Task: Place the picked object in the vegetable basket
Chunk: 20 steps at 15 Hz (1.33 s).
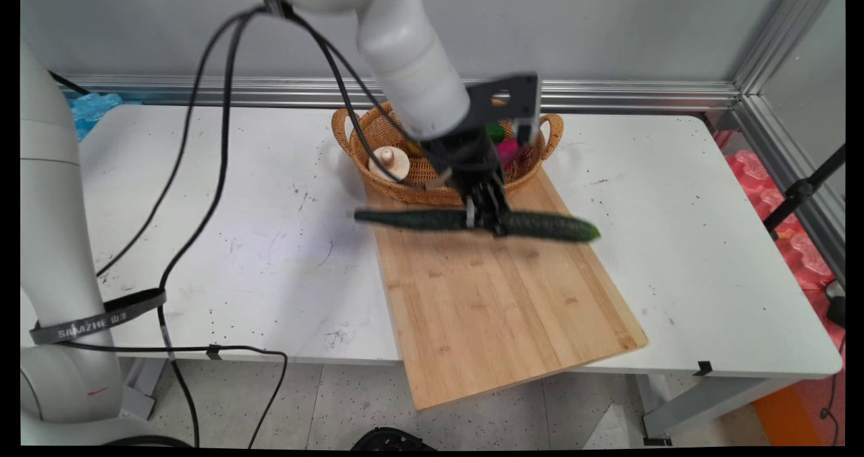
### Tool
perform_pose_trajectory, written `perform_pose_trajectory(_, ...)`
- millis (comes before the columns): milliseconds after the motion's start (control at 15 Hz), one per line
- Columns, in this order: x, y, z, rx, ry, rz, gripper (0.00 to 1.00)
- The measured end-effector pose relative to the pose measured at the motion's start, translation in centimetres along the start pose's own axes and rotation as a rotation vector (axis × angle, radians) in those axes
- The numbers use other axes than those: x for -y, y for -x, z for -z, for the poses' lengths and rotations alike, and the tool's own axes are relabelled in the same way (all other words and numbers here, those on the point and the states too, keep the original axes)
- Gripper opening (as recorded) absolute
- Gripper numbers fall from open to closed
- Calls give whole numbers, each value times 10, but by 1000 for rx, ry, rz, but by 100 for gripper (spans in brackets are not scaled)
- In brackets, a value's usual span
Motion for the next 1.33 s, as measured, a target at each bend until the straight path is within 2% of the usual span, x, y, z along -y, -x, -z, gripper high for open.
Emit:
perform_pose_trajectory(333, 36, 6, 30, 5, -60, -17, 0)
perform_pose_trajectory(600, 71, 9, 39, -5, -102, -47, 0)
perform_pose_trajectory(867, 105, 12, 29, -10, -124, -65, 0)
perform_pose_trajectory(1333, 142, 20, -6, -35, -128, -73, 0)
